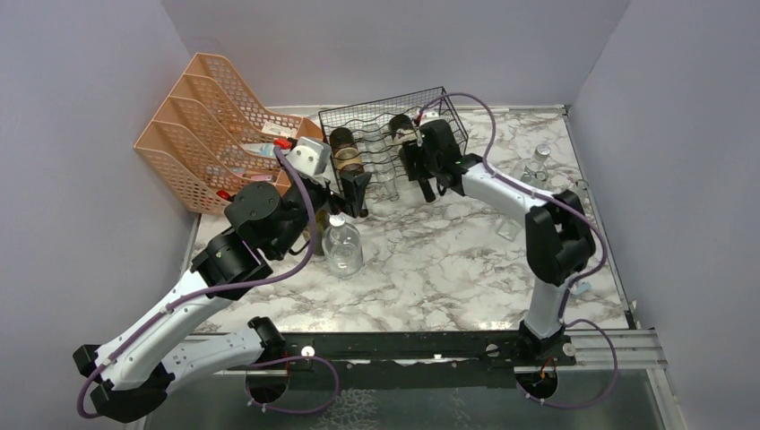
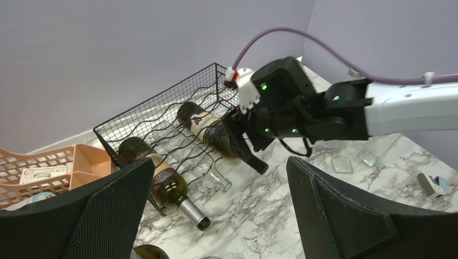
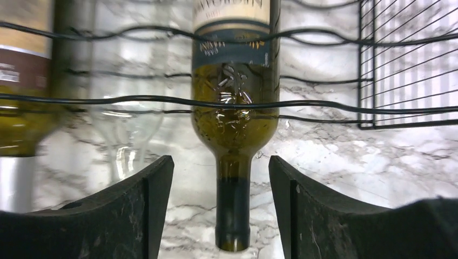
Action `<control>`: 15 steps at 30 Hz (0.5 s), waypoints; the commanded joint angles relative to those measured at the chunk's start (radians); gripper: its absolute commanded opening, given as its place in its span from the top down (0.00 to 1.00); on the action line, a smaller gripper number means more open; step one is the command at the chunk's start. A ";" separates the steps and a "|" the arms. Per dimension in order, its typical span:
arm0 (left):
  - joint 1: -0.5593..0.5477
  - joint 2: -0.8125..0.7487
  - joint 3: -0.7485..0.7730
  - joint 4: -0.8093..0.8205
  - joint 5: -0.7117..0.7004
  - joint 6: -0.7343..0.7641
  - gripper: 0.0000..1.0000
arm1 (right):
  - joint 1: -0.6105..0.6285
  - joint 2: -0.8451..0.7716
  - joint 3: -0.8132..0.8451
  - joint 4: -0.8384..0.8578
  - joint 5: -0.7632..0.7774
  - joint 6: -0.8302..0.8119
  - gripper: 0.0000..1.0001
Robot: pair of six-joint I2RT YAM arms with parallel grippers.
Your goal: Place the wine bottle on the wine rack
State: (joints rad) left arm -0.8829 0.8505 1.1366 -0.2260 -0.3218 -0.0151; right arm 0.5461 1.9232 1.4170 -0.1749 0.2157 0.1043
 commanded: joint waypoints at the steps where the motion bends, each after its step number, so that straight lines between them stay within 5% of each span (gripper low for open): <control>1: 0.000 0.007 0.025 -0.021 0.007 0.000 0.01 | -0.003 -0.179 -0.036 -0.040 -0.032 0.025 0.32; 8: 0.001 0.003 0.002 -0.033 0.039 0.043 0.01 | -0.003 -0.486 -0.190 -0.128 0.036 0.033 0.32; 15: 0.000 -0.028 -0.088 0.077 0.200 0.080 0.01 | -0.005 -0.700 -0.154 -0.345 0.247 0.061 0.32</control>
State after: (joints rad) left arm -0.8829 0.8433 1.0943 -0.2245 -0.2562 0.0299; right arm 0.5457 1.3186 1.2385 -0.3611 0.2970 0.1413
